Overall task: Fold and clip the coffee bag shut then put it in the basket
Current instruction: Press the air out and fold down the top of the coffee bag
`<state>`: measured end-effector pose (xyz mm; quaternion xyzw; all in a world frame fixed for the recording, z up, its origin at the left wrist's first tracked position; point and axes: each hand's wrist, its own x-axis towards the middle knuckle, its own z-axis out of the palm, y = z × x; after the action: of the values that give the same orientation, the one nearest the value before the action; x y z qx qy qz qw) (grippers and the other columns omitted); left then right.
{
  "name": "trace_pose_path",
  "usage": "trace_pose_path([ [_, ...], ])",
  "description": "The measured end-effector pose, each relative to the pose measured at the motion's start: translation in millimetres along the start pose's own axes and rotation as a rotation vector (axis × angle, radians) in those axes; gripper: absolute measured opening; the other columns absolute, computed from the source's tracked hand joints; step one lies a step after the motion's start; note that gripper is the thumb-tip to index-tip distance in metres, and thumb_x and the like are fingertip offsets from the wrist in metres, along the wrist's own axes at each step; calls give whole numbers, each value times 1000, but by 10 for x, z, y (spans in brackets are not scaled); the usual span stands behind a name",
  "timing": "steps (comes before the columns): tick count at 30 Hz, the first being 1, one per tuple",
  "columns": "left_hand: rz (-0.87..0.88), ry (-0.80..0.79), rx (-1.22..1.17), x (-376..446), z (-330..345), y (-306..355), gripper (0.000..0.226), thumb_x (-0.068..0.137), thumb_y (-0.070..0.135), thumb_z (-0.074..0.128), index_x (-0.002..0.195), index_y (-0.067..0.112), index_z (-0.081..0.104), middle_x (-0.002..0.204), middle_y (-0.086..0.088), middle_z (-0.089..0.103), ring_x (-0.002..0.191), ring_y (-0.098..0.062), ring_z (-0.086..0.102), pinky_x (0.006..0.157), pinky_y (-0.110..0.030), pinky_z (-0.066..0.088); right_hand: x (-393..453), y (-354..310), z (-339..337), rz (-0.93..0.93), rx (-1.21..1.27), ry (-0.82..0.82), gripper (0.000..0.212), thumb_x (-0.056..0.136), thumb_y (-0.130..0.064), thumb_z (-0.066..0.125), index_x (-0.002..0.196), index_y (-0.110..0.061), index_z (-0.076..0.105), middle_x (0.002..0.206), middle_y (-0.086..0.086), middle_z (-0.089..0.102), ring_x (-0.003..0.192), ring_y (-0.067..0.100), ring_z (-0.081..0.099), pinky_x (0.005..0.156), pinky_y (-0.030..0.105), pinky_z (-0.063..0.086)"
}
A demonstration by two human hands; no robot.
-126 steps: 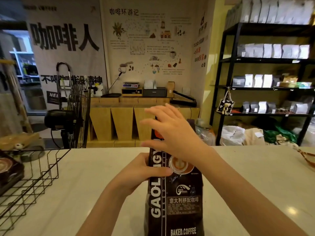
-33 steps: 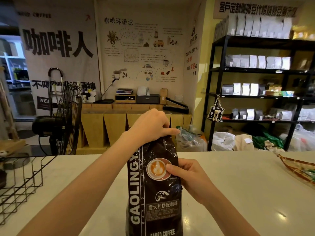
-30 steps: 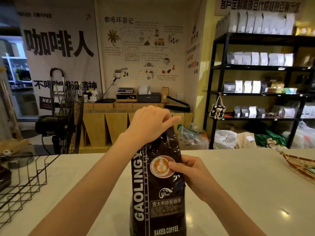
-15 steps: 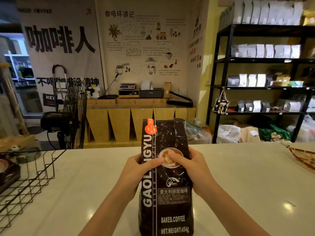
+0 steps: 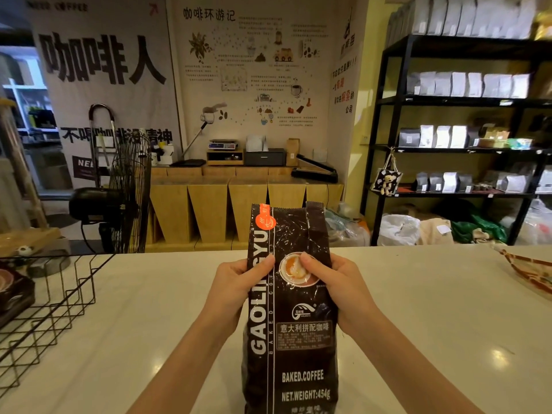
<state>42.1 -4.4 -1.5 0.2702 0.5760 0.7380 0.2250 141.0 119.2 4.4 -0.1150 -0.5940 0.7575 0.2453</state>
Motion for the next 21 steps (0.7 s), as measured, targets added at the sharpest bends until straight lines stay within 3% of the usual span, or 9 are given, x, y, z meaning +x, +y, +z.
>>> trace_pose_path([
  [7, 45, 26, -10, 6, 21, 68, 21, 75, 31, 60, 74, 15, 73, 78, -7, 75, 75, -22, 70, 74, -34, 55, 68, -90, -83, -60, 8, 0, 16, 84, -25, 58, 80, -17, 71, 76, 2, 76, 72, 17, 72, 64, 26, 54],
  [11, 76, 21, -30, 103, 64, 236, 28, 73, 34, 59, 86, 12, 70, 82, -4, 75, 76, -17, 70, 72, -32, 54, 130, -161, -65, -93, 23, 46, 13, 81, -21, 62, 76, -14, 73, 77, 6, 76, 70, 21, 72, 64, 30, 57],
  [14, 66, 68, -64, 153, 109, 270, 23, 80, 27, 59, 82, 8, 70, 81, -10, 75, 75, -23, 71, 72, -37, 56, 158, -173, -27, -110, 7, 79, 13, 79, -20, 66, 72, -13, 73, 75, 8, 76, 66, 22, 72, 61, 29, 58],
  [21, 96, 120, -128, 126, 120, 242, 20, 81, 24, 58, 77, 8, 69, 70, -8, 75, 65, -21, 71, 59, -30, 58, 164, -129, 55, -158, -14, 179, 13, 77, -20, 69, 67, -14, 74, 73, 12, 75, 69, 29, 70, 70, 42, 57],
])
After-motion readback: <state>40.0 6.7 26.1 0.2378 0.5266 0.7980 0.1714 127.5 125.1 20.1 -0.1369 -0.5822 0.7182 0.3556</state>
